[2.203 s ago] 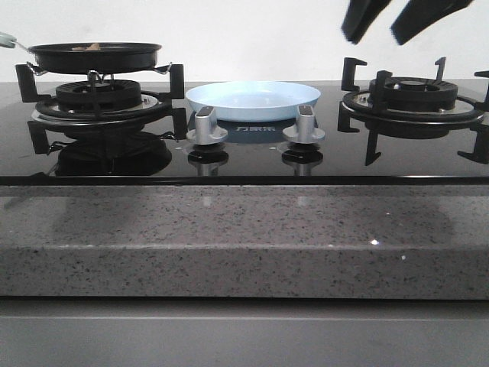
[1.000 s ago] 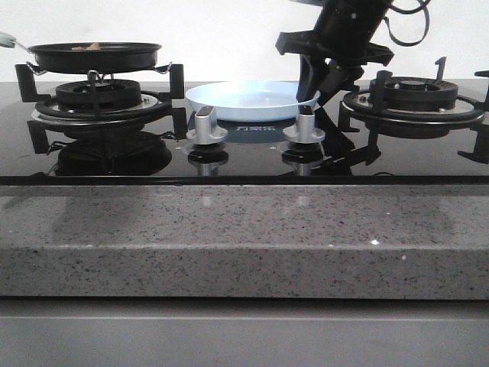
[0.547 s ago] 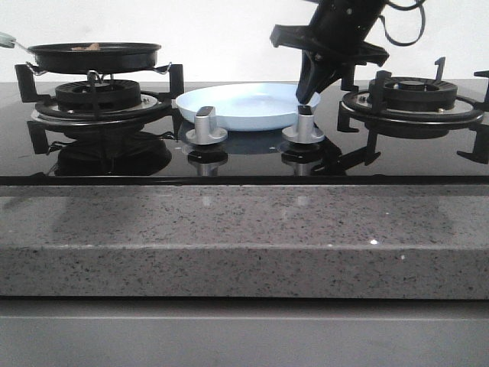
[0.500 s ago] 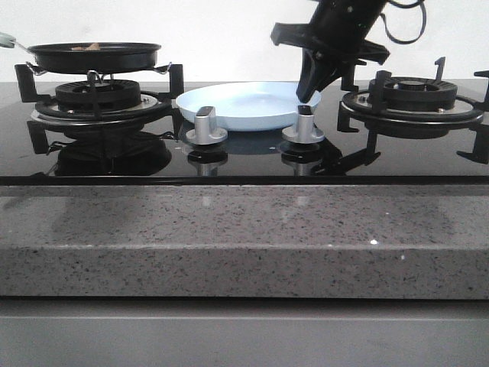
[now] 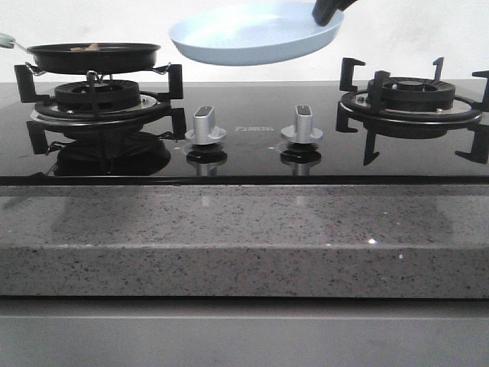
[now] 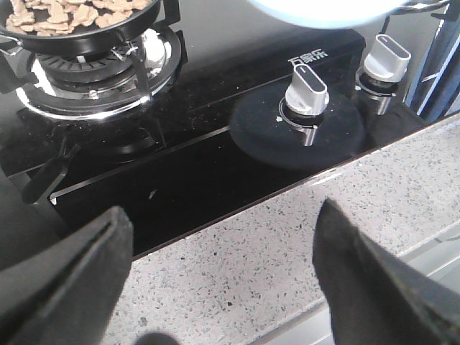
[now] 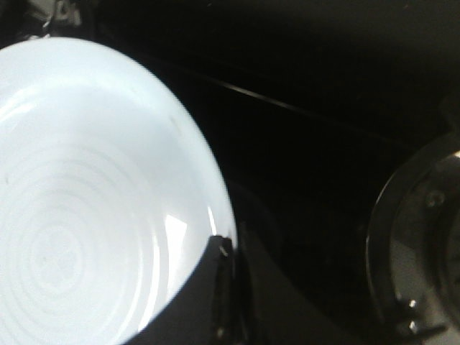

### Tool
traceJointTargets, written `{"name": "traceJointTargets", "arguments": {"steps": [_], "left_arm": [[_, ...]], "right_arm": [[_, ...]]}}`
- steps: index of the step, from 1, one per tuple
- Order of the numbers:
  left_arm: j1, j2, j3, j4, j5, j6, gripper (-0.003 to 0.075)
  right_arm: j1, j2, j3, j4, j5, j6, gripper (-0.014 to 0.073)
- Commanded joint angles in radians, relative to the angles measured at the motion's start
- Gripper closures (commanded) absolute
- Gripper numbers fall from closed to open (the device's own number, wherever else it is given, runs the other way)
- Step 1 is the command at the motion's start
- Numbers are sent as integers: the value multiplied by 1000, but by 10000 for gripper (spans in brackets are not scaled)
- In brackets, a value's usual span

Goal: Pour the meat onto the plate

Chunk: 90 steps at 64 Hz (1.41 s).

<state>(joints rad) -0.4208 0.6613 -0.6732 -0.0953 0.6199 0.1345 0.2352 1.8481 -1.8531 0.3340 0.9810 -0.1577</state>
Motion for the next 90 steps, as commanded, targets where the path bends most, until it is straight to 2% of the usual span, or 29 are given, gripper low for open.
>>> {"name": "traceJointTargets", "arguments": {"steps": [1, 13, 22, 34, 52, 56, 61, 67, 82, 90], "left_arm": [[-7, 5, -38, -4, -70, -3, 209], [-7, 5, -38, -4, -87, -3, 209], [-7, 5, -38, -4, -101, -3, 209], [-7, 5, -38, -4, -101, -3, 209], [-7, 5, -38, -4, -99, -10, 207], [-1, 5, -38, -4, -107, -31, 192], [14, 5, -44, -4, -108, -41, 131], [66, 18, -76, 7, -99, -89, 69], [271, 128, -208, 11, -21, -91, 69], [419, 239, -299, -69, 30, -63, 69]], "right_arm": [[11, -142, 114, 44, -117, -42, 661], [69, -281, 364, 47, -248, -62, 661], [92, -312, 471, 52, -288, -62, 661], [92, -299, 528, 52, -325, -62, 661], [92, -274, 529, 52, -324, -62, 661], [92, -274, 529, 52, -324, -62, 661], [92, -274, 529, 52, -324, -62, 661], [92, -274, 529, 52, -323, -62, 661], [92, -274, 529, 52, -323, -62, 661], [92, -274, 529, 52, -323, -62, 661]]}}
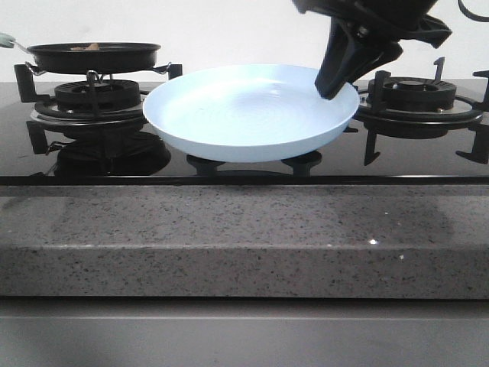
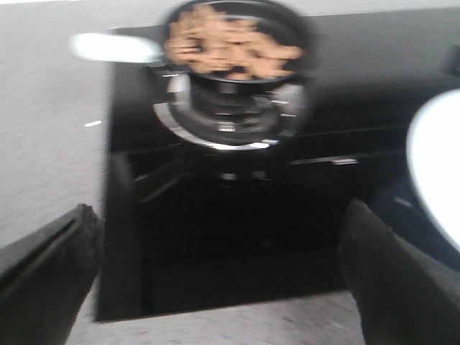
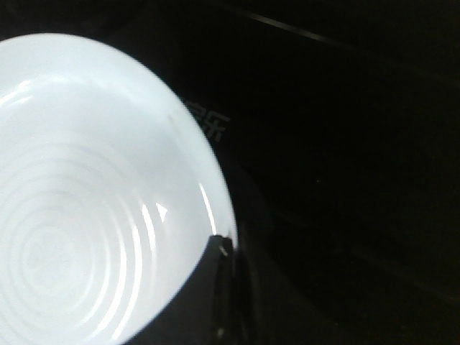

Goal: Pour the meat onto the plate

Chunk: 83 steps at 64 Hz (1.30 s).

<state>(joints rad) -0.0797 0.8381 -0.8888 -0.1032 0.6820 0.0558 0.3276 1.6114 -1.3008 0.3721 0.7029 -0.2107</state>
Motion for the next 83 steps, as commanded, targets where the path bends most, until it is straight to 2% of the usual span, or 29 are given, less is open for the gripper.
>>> {"name": "traceJointTargets", "arguments": {"steps": [1, 10, 23, 30, 44, 72, 83], "left_arm": [[93, 75, -92, -78, -28, 29, 69], [232, 190, -159, -317, -16, 175, 69], [405, 369, -225, -765, 42, 408, 69], [443, 461, -245, -984, 67, 502, 69], [447, 632, -304, -1232, 116, 568, 69], [407, 888, -472, -1377, 155, 570, 73], [387, 932, -514, -1398, 169, 570, 158]], "right_arm": [[0, -37, -23, 14, -44, -9, 661], [0, -37, -23, 14, -44, -9, 661], [0, -37, -23, 14, -44, -9, 661], [0, -37, -23, 14, -44, -9, 661], [0, -37, -23, 14, -44, -9, 661], [0, -37, -23, 14, -44, -9, 661], [0, -37, -23, 14, -43, -9, 661]]}}
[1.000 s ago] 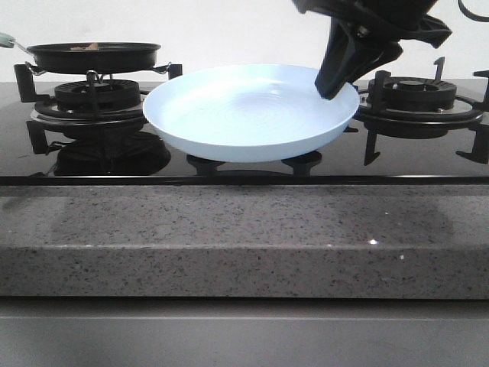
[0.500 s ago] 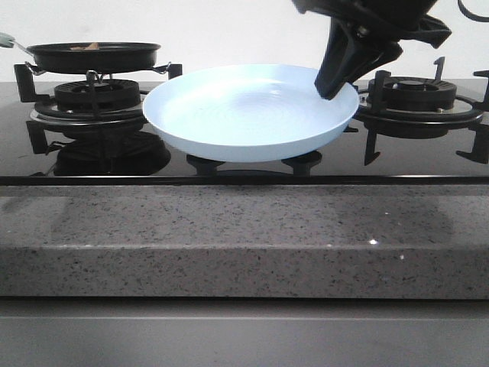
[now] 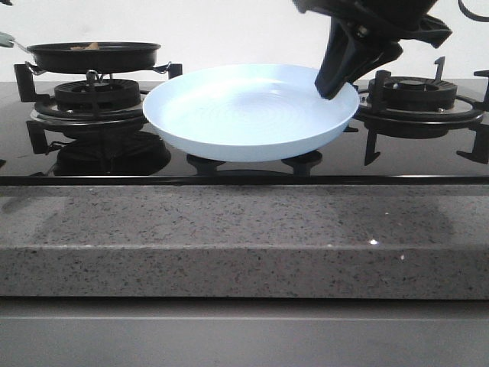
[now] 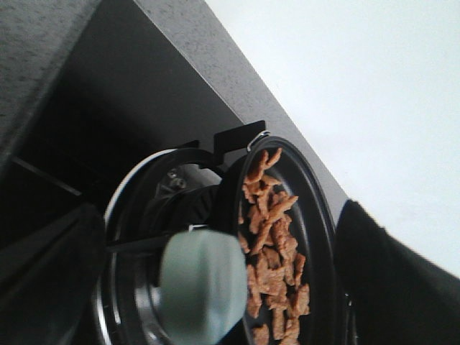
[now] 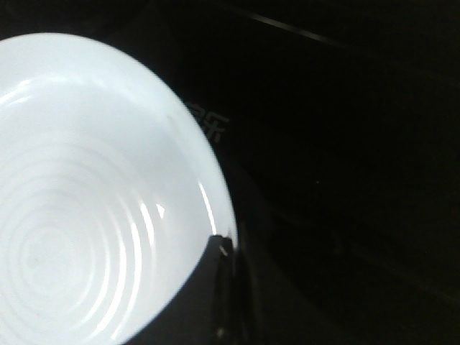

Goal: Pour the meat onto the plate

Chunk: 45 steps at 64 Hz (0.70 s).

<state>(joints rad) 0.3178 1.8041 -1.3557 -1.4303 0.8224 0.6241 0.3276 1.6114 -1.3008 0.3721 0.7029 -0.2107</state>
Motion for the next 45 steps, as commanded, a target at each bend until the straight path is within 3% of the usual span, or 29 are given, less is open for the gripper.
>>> {"name": "traceJointTargets", "arguments": {"steps": [1, 11, 45], "left_arm": [[-10, -33, -50, -71, 31, 2, 167], [-15, -13, -54, -73, 49, 2, 253], [-15, -7, -54, -73, 54, 2, 671]], "right_arm": [[0, -37, -23, 14, -43, -9, 661], [0, -37, -23, 14, -43, -9, 661], [0, -37, -23, 14, -43, -9, 661]]}}
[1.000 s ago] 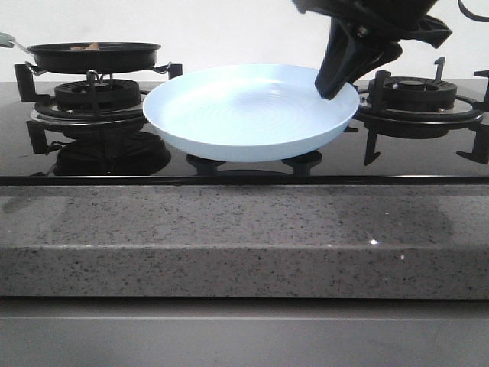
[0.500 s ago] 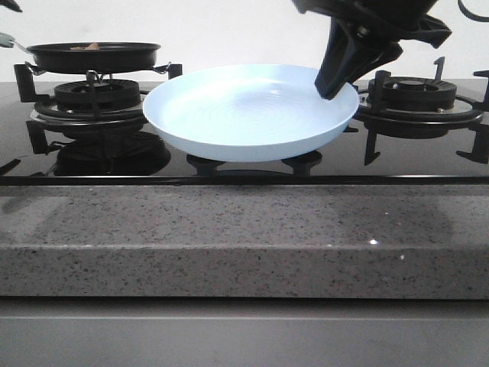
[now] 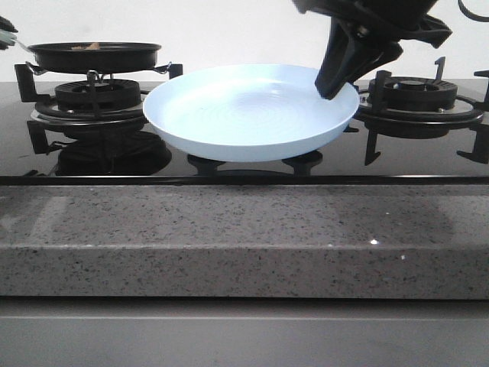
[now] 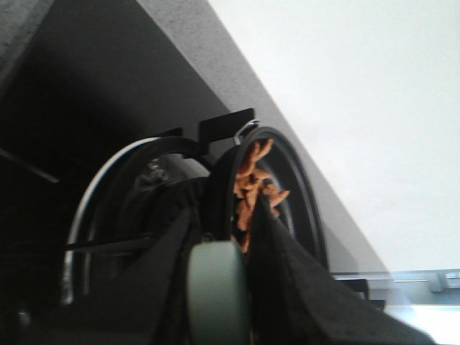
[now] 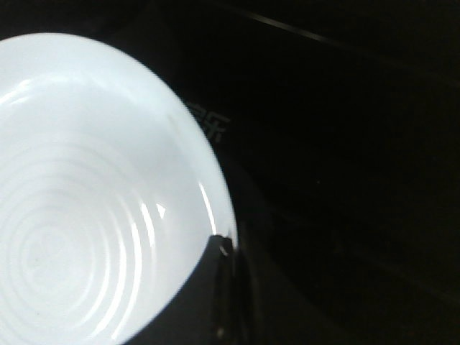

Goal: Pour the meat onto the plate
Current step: 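Lift the black pan with the left gripper over the held plate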

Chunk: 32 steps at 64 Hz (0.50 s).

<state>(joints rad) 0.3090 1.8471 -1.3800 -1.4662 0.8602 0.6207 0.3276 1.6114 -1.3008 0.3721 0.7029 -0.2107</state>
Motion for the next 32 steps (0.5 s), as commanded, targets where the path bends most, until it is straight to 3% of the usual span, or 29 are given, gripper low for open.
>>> {"name": "traceJointTargets", "arguments": {"steps": [1, 9, 32], "left_arm": [[-6, -50, -30, -38, 16, 5, 685], [-6, -52, -30, -44, 27, 5, 738], [-6, -127, -30, -187, 102, 83, 741]], "right_arm": [[0, -37, -23, 14, -43, -9, 661], [0, -37, -23, 14, -43, -9, 661], [0, -37, -23, 14, -43, -9, 661]]}}
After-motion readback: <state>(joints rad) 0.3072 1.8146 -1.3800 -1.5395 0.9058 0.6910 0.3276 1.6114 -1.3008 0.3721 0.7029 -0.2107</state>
